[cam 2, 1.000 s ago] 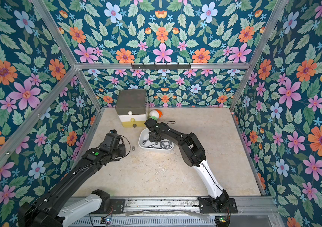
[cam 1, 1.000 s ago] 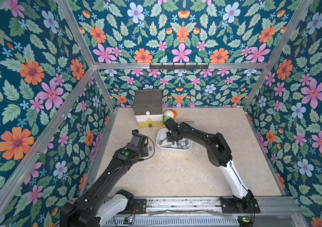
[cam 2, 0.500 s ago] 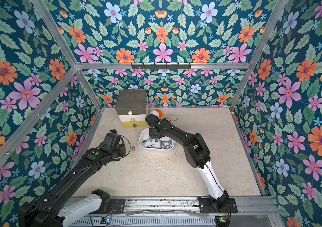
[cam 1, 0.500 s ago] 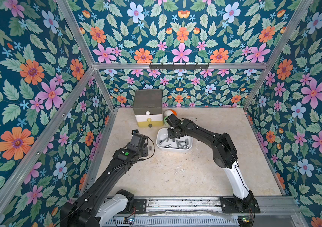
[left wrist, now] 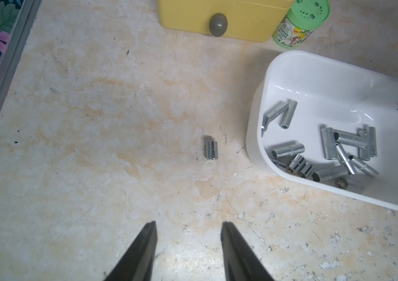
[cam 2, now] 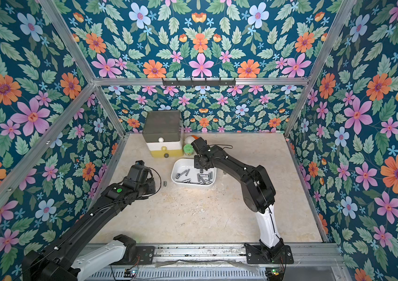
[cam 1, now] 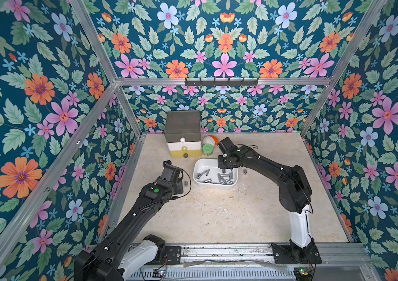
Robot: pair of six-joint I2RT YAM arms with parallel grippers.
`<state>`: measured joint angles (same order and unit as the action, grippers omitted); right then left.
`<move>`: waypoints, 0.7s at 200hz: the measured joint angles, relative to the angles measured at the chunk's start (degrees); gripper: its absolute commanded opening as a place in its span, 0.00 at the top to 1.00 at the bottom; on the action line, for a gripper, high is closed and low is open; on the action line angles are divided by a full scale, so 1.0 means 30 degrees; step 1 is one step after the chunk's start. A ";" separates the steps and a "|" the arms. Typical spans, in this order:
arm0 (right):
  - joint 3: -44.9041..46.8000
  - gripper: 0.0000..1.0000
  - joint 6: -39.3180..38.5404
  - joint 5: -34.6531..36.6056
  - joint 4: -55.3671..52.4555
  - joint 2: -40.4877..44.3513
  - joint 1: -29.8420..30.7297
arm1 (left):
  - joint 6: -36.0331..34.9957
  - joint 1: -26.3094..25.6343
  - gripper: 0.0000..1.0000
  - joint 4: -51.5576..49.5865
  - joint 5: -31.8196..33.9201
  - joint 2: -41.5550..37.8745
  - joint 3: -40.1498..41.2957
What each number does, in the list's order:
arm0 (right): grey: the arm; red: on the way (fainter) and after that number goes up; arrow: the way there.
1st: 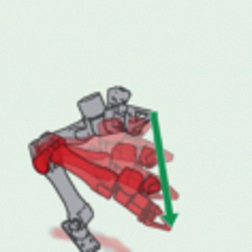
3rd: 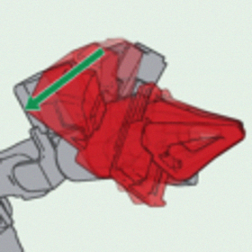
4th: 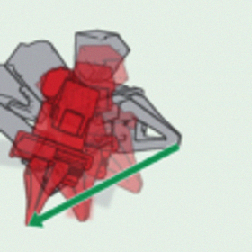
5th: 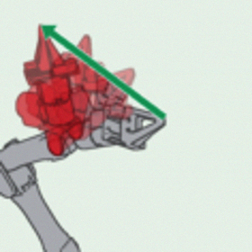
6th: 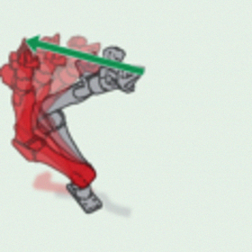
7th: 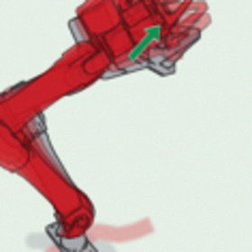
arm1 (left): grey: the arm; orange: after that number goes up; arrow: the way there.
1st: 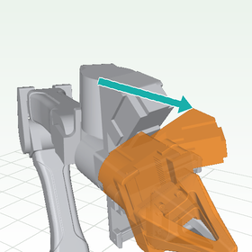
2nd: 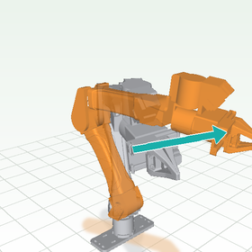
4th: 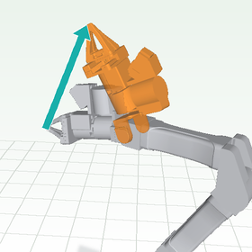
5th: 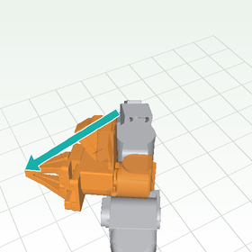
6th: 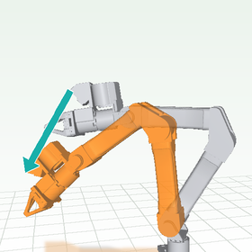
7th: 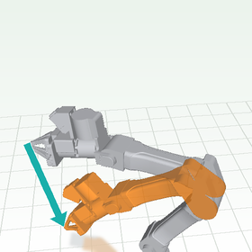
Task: Take out the socket from the storage box
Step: Place the socket head at the center of the board.
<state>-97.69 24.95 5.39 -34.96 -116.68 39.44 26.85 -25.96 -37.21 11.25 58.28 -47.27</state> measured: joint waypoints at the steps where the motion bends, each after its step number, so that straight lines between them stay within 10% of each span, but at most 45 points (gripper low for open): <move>1: 0.0080 0.91 0.0000 -0.0007 0.0007 0.0073 -0.0051 | 0.0000 -0.0007 0.50 0.0000 0.0000 0.0000 0.0000; 67: 0.6783 0.92 -0.0437 0.0197 0.1829 0.4269 -0.4371 | 0.0000 -0.0007 0.50 0.0000 -0.0007 0.0015 0.0000; 140: 0.7373 0.92 -0.2106 0.0867 0.2696 0.2244 -0.5457 | 0.0000 -0.0168 0.50 -0.0015 0.0073 0.0058 0.0015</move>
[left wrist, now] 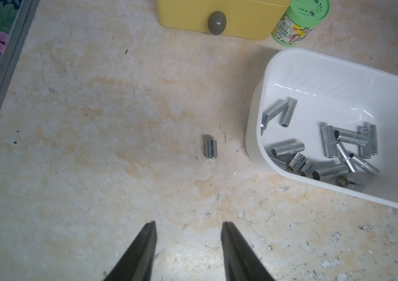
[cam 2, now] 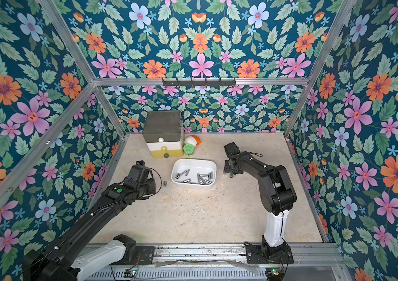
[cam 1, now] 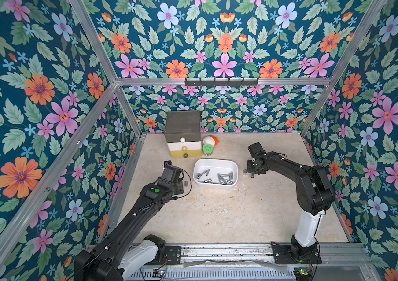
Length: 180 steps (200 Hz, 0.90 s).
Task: Take out the socket from the storage box
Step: Place the socket head at the center of the board.
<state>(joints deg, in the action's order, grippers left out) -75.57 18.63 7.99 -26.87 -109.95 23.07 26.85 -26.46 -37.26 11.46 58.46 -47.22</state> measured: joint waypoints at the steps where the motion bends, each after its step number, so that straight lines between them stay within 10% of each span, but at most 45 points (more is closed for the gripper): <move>1: -0.0015 0.92 -0.0029 0.0007 -0.0007 -0.0029 -0.0007 | 0.0000 -0.0007 0.50 0.0000 0.0007 0.0007 0.0000; 180: -0.0605 0.72 -0.0729 0.0131 0.0852 -0.1661 -0.0058 | 0.0007 -0.0211 0.49 -0.0007 0.0262 0.0175 0.0000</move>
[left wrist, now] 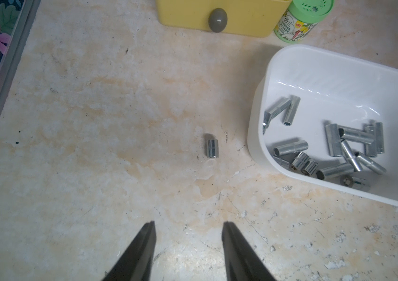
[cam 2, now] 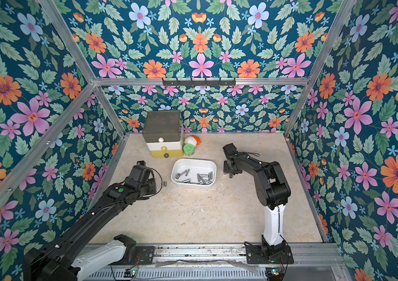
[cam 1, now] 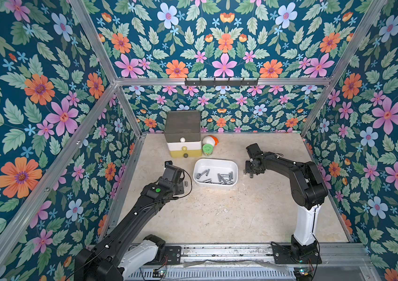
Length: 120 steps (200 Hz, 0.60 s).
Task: Take out the socket from the storage box
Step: Place the socket head at the center of the board.
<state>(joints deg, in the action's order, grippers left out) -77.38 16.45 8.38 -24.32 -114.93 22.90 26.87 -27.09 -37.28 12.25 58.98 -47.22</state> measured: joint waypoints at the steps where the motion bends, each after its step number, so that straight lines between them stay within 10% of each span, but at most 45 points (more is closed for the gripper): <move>1: 0.0000 0.71 0.0000 0.0000 0.0000 0.0000 0.0000 | 0.0000 0.0000 0.49 0.0000 0.0000 0.0000 0.0000; 120: 0.0138 0.60 0.0007 -0.0131 -0.0007 0.0831 0.0000 | 0.0000 -0.0022 0.48 -0.0007 0.0000 0.0138 -0.0022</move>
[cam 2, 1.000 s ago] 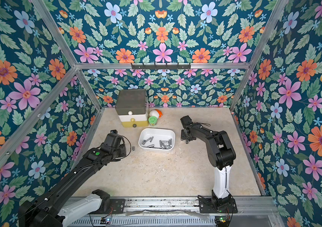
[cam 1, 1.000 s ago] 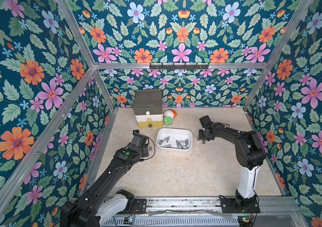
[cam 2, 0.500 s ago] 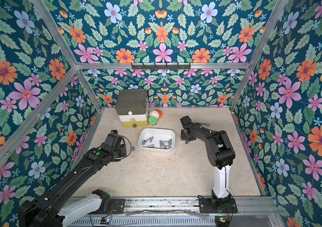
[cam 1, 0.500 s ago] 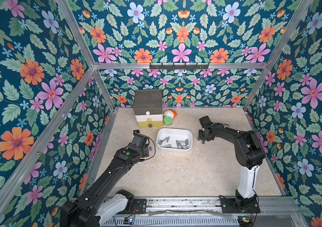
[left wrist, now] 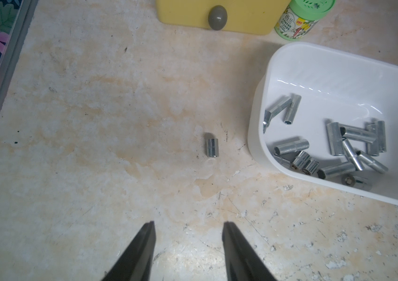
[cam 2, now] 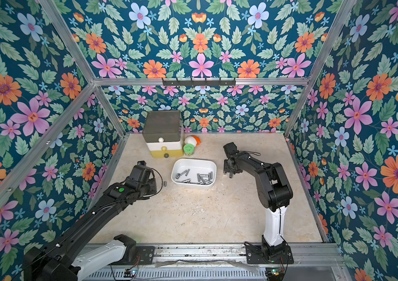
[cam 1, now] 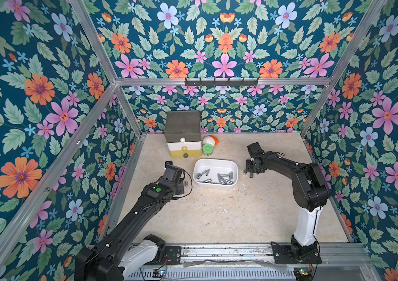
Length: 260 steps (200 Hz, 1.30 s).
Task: Take out the socket from the storage box
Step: Place the socket head at the center of the board, then pick up the socket head from the storage box.
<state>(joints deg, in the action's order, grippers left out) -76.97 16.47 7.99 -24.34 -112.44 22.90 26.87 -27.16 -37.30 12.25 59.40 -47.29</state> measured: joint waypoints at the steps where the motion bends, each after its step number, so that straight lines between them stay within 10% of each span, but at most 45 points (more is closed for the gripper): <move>1: 0.0000 0.60 0.0000 -0.0007 0.0000 0.0015 0.0000 | 0.0000 0.0000 0.48 0.0000 0.0000 0.0000 0.0000; 93: 0.6149 0.60 0.0721 -0.0146 0.2120 0.7147 0.0124 | -0.0087 -0.0393 0.51 0.0189 -0.0692 0.2499 -0.2149; 173: 1.5140 0.59 0.2455 0.0248 0.6761 1.3988 0.0882 | -0.0051 -0.2798 0.55 0.1566 -0.0087 1.2866 -0.9107; 260: 1.7755 0.59 0.3162 0.0270 0.8459 1.5897 0.0903 | -0.0007 -0.2980 0.65 0.2302 -0.0401 1.9686 -1.3151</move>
<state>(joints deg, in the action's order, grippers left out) -23.70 25.96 8.80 1.04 -64.75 25.61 26.85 -36.10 -30.39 11.05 118.45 -86.74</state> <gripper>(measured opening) 0.405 0.362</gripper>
